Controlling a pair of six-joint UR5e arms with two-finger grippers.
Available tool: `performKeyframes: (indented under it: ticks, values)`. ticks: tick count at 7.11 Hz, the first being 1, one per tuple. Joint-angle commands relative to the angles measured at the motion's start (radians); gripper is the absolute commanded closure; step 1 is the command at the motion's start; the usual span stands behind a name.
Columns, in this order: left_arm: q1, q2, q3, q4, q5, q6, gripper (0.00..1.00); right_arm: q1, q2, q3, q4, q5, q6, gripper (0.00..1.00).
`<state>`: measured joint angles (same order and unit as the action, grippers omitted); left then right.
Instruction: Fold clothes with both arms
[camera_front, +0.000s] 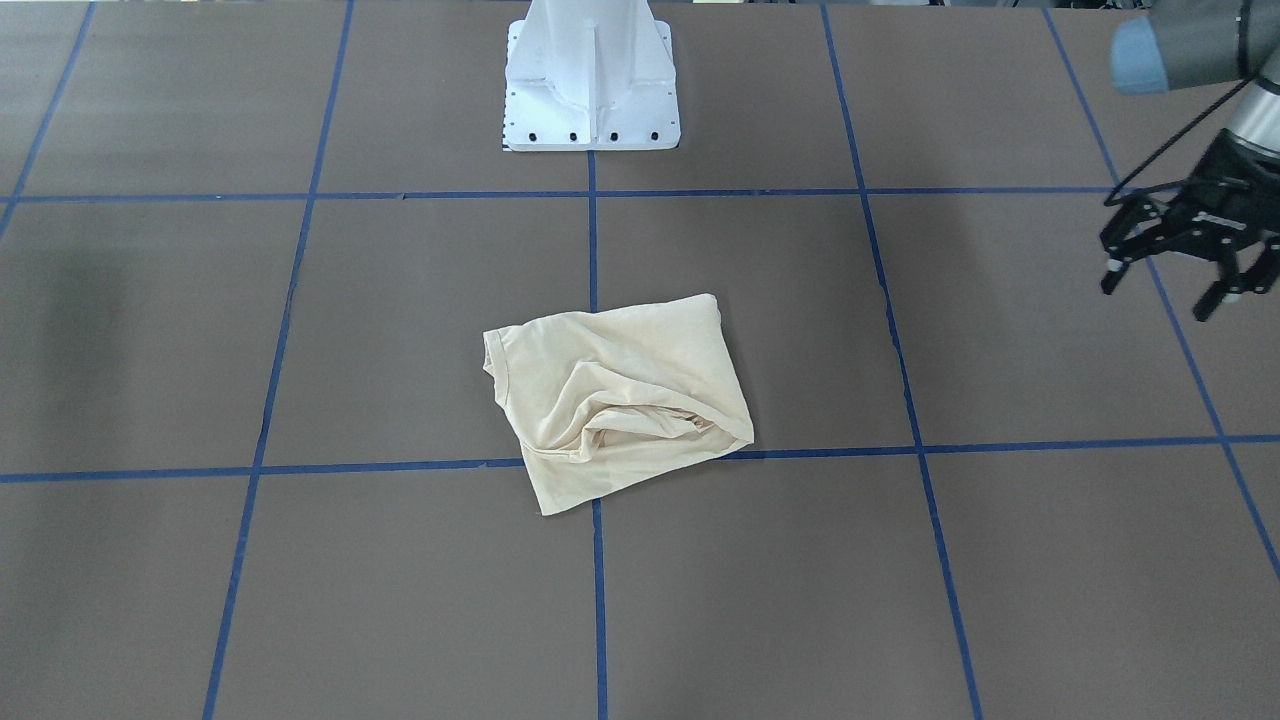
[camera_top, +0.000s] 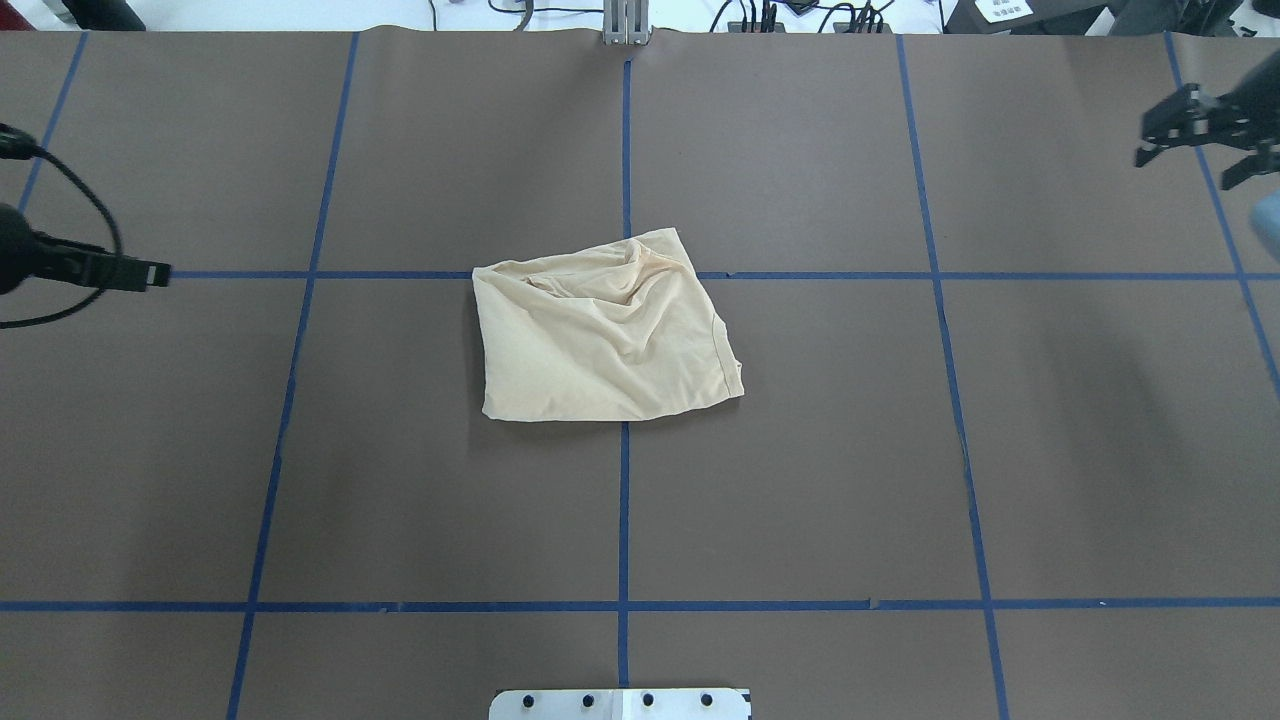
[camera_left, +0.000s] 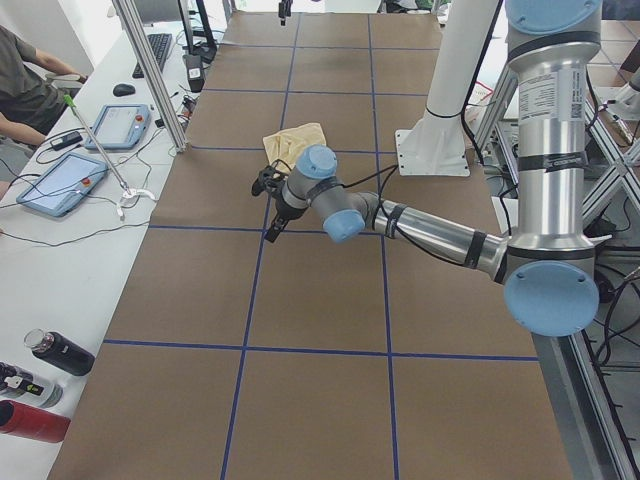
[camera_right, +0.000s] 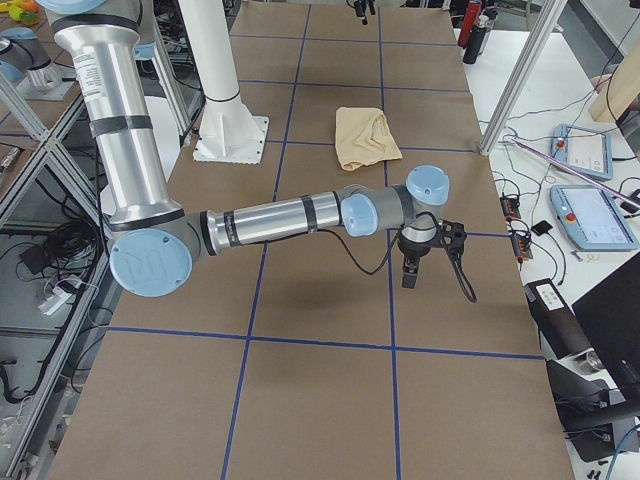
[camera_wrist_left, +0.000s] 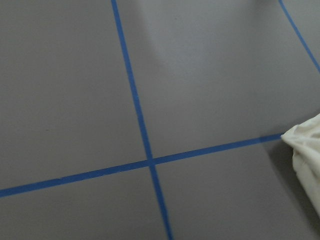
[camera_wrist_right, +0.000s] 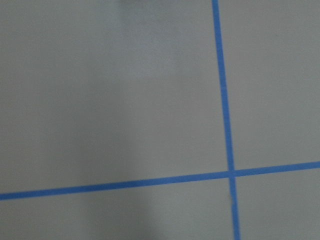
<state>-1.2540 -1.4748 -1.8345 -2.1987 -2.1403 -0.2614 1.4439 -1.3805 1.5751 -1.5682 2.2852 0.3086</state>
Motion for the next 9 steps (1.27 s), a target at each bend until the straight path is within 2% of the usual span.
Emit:
performKeyframes:
  ticks: [1,3,4,6,9]
  values:
    - [-0.207,-0.018,0.136,0.083,-0.066,0.38,0.01,0.123,-0.046,-0.012,-0.167,-0.012,-0.46,0.0]
    - [-0.286,-0.004,0.133,0.157,-0.143,0.466,0.01,0.191,-0.069,-0.009,-0.243,-0.021,-0.697,0.0]
    - [-0.351,0.016,0.138,0.19,-0.142,0.584,0.01,0.205,-0.096,-0.006,-0.243,-0.021,-0.764,0.0]
    - [-0.367,0.027,0.132,0.209,-0.142,0.602,0.01,0.205,-0.11,0.003,-0.242,-0.032,-0.78,0.0]
    - [-0.361,-0.036,0.161,0.214,-0.144,0.576,0.0,0.2,-0.112,-0.007,-0.236,-0.018,-0.778,0.0]
